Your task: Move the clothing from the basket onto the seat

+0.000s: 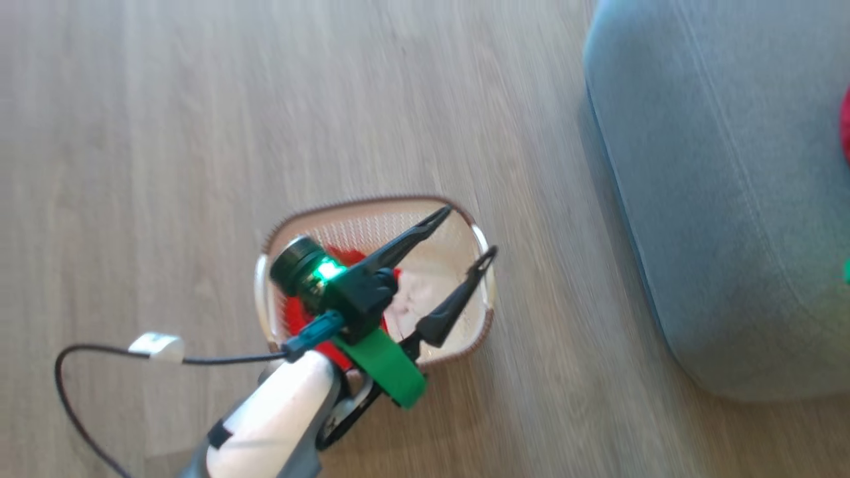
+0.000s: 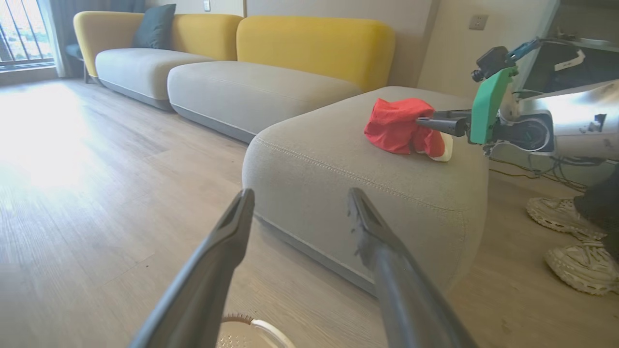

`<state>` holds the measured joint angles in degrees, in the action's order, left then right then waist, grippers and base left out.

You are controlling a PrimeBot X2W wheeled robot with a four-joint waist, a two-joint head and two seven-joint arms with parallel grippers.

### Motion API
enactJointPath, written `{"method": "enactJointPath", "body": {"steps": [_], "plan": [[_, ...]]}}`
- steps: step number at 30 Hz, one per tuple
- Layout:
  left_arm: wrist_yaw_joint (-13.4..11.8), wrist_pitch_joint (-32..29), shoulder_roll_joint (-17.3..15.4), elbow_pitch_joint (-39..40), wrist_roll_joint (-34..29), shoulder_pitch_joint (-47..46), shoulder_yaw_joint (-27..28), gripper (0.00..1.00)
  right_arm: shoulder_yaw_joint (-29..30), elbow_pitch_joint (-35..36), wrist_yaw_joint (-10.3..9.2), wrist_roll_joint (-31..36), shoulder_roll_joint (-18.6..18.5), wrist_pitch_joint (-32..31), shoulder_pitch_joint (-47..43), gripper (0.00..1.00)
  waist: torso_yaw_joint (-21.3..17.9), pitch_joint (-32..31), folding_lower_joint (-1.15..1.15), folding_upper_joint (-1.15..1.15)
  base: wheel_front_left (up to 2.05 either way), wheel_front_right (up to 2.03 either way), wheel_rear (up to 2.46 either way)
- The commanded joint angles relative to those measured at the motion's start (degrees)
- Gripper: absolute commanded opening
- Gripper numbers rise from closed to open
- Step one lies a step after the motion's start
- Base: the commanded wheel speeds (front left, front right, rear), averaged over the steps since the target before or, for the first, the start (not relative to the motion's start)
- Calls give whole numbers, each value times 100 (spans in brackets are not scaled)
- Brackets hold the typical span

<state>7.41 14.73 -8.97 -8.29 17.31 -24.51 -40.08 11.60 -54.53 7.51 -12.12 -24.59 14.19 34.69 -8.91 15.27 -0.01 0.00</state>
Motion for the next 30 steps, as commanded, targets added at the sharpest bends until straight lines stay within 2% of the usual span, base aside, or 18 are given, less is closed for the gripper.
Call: {"method": "enactJointPath", "body": {"steps": [1, 8, 15, 22, 30], "plan": [[7, 27, 17, 144, 17, 10, 290, 100, -144, 282, -2, -78, -81, 77, -79, 100, 250, -387, 1, 0, 0, 0, 0], [7, 27, 143, -41, -96, 516, 959, 100, -481, 1274, -2, -246, 144, 79, -735, 100, 653, -956, 1, 0, 0, 0, 0], [3, 27, 233, -251, -355, 992, 1941, 100, -654, 2405, -2, -484, 522, 75, -1346, 100, 1017, -1293, 1, 0, 0, 0, 0], [-127, 27, 315, -403, -602, 1382, 2798, 100, -860, 3265, -2, -468, 912, 74, -1872, 100, 1158, -1468, 1, 0, 0, 0, 0], [-246, 27, 437, -465, -796, 1681, 3544, 100, -1123, 3690, -2, -502, 1193, 71, -2393, 100, 1190, -1566, 1, 0, 0, 0, 0]]}}
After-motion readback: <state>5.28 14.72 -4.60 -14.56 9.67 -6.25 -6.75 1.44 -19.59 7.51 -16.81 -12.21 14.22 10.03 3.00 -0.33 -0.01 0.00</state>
